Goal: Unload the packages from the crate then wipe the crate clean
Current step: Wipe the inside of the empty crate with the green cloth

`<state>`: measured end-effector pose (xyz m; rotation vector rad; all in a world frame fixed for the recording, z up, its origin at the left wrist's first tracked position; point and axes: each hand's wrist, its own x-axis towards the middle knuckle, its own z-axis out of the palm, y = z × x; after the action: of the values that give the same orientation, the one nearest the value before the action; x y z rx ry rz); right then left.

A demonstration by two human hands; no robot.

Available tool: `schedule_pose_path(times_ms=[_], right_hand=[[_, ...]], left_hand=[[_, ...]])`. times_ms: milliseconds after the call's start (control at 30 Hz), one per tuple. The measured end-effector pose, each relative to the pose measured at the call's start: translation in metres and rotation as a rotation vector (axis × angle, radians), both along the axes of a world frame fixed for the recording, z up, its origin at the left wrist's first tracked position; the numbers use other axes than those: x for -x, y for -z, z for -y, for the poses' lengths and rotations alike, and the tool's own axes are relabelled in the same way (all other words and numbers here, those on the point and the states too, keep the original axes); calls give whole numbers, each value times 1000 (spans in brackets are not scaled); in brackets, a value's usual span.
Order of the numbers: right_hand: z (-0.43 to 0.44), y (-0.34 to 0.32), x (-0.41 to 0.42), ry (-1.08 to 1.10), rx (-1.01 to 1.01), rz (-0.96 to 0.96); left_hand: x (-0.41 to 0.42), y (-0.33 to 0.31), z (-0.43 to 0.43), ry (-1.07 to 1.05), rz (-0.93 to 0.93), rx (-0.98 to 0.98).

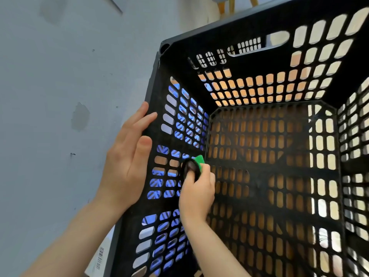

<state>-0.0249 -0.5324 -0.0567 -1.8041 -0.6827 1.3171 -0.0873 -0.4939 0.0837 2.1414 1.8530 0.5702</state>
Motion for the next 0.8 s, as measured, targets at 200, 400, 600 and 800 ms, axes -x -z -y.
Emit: schedule_pose_path(times_ms=[200,400,600,800], right_hand=[[14,-37,13,94,-493,-30],[13,-45,11,55,-818,-25],[27,-2,12,-99,-770,282],[44,48,2,-269,-393,316]], left_hand=[[0,0,-1,9,-1,-5],[2,1,-1,14,27,-12],[3,1,-1,19,37,-11],[1,-1,-1,13,17,-11]])
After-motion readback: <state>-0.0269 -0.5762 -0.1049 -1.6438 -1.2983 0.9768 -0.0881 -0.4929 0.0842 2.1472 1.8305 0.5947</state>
